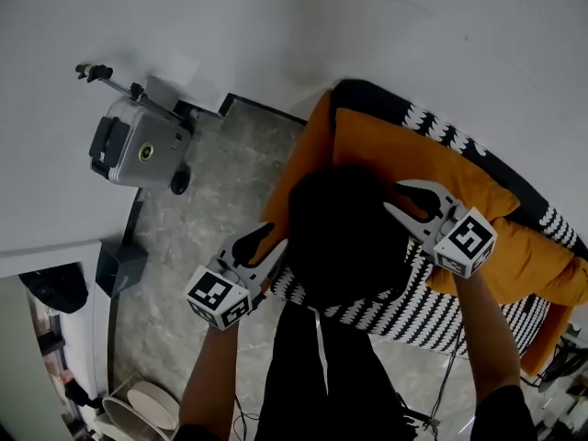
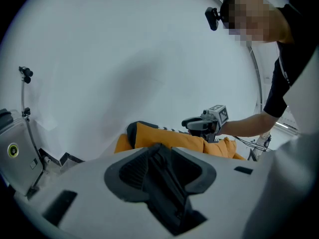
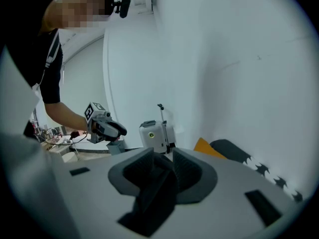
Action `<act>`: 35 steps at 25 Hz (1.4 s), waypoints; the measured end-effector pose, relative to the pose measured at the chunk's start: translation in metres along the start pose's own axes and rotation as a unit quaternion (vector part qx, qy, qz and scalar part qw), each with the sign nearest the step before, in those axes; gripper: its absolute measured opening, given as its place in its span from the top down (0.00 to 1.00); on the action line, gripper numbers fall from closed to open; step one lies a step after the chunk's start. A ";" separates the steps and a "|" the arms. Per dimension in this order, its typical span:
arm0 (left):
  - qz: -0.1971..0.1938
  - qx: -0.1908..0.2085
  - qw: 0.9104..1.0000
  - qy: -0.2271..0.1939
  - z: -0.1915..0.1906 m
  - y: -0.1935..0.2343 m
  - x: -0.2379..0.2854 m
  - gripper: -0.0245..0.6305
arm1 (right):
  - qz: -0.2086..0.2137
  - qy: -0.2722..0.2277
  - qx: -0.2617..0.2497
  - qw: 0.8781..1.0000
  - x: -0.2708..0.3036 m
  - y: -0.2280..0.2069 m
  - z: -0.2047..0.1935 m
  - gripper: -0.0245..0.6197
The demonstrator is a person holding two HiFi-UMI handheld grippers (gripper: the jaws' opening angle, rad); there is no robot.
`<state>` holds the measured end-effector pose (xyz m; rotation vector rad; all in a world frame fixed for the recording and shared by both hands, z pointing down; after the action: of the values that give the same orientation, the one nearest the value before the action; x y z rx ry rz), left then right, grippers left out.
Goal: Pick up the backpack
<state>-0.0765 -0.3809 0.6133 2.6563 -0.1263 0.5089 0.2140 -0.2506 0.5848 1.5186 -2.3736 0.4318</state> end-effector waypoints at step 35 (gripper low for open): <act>0.029 0.023 0.994 0.100 -0.036 0.055 0.088 0.71 | 0.022 0.168 0.014 0.985 0.081 -0.040 -0.071 0.74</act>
<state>-0.0160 -0.4156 0.6984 2.6331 -0.1316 0.8028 0.2239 -0.3049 0.6855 1.2869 -2.1470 0.6755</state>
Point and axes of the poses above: the fingertips, and each gripper's own axes: x forward along the fingers, y to its left, z out of its top, the point moved 8 cm from there along -x, backward along the fingers, and after that the axes turned 3 degrees about -x, right-handed, at the moved point
